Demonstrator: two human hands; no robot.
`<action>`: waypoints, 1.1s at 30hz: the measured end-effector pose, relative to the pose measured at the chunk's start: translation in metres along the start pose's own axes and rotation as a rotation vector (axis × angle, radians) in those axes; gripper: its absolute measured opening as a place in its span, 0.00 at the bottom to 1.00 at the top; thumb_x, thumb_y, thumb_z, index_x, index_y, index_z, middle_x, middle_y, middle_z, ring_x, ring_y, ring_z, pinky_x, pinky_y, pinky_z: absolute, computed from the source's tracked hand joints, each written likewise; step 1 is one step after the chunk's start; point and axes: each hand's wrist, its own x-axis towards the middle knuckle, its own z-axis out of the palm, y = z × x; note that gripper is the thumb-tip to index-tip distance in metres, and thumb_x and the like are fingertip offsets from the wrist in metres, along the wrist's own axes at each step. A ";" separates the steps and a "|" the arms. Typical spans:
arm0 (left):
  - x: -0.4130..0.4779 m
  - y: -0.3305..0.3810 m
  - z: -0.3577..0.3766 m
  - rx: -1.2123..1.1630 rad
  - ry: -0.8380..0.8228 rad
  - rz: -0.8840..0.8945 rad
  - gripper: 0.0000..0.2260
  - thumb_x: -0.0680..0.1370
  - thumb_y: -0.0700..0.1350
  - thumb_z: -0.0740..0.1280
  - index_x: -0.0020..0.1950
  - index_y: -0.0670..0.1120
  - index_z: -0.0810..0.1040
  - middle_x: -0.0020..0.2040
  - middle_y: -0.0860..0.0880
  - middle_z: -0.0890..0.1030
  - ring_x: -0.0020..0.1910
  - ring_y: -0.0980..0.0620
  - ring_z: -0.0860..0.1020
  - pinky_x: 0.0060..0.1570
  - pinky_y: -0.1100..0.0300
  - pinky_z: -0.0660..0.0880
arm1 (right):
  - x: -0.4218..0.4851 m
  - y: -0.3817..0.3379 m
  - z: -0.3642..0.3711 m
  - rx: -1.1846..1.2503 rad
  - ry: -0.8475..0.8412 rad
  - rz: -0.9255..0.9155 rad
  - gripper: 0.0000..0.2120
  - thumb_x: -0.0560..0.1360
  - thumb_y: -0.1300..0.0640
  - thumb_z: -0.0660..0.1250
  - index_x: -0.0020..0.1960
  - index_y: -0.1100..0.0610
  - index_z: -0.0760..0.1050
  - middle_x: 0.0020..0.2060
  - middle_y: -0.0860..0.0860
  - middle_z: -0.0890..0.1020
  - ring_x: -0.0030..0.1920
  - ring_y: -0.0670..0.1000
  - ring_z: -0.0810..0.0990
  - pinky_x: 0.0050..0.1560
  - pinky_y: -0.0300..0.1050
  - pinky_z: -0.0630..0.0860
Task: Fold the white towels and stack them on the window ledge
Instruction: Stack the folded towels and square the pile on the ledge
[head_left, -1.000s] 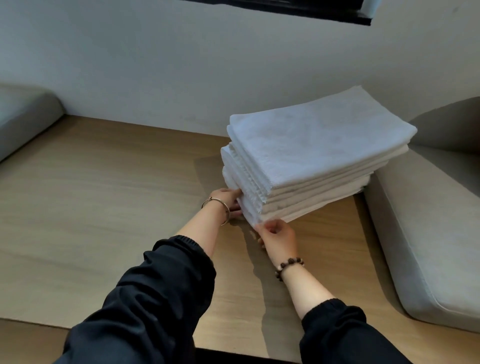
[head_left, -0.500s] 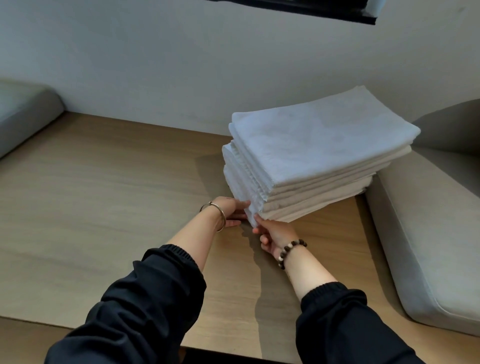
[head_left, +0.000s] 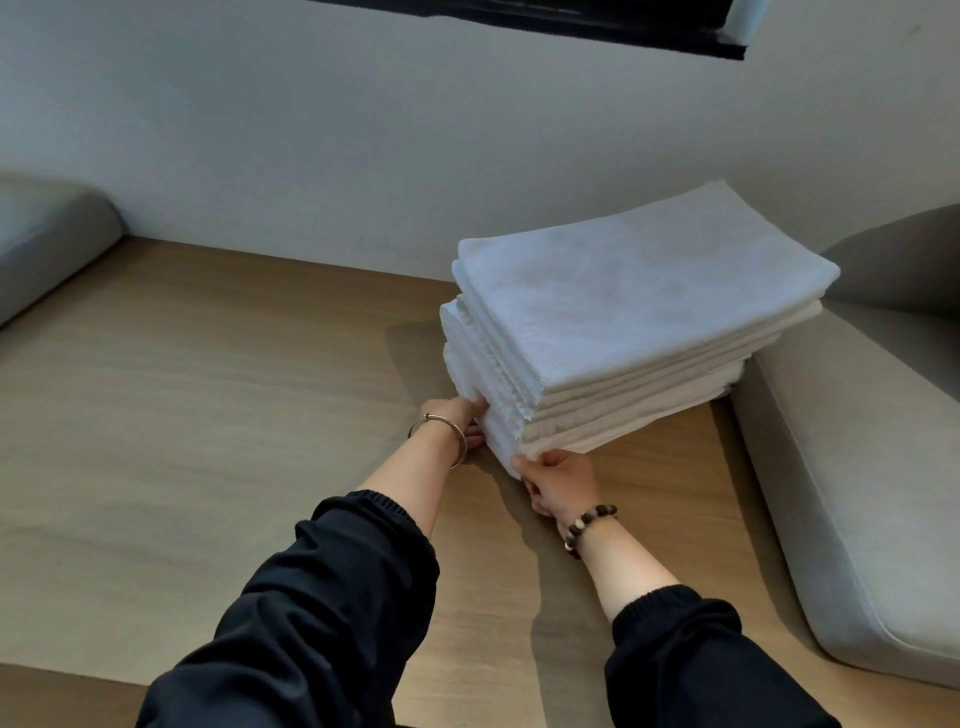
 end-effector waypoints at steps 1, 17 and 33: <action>-0.002 -0.001 -0.001 0.016 0.006 0.014 0.13 0.76 0.39 0.69 0.58 0.34 0.75 0.36 0.44 0.75 0.32 0.50 0.75 0.34 0.57 0.74 | -0.001 -0.001 -0.002 -0.082 -0.014 -0.025 0.19 0.74 0.60 0.71 0.26 0.60 0.69 0.17 0.49 0.69 0.15 0.44 0.63 0.18 0.35 0.60; -0.044 -0.018 -0.012 0.137 -0.184 -0.065 0.14 0.80 0.36 0.62 0.65 0.34 0.71 0.63 0.37 0.76 0.61 0.40 0.76 0.48 0.58 0.74 | 0.003 -0.001 -0.006 -0.027 0.014 0.258 0.15 0.75 0.55 0.70 0.36 0.65 0.74 0.24 0.55 0.79 0.18 0.47 0.72 0.18 0.37 0.69; -0.043 -0.026 -0.012 0.113 -0.105 0.098 0.04 0.79 0.39 0.65 0.45 0.41 0.74 0.38 0.44 0.79 0.30 0.52 0.80 0.23 0.66 0.72 | 0.000 -0.008 -0.022 0.051 -0.096 0.350 0.10 0.80 0.62 0.61 0.39 0.62 0.72 0.20 0.51 0.76 0.20 0.45 0.68 0.19 0.34 0.64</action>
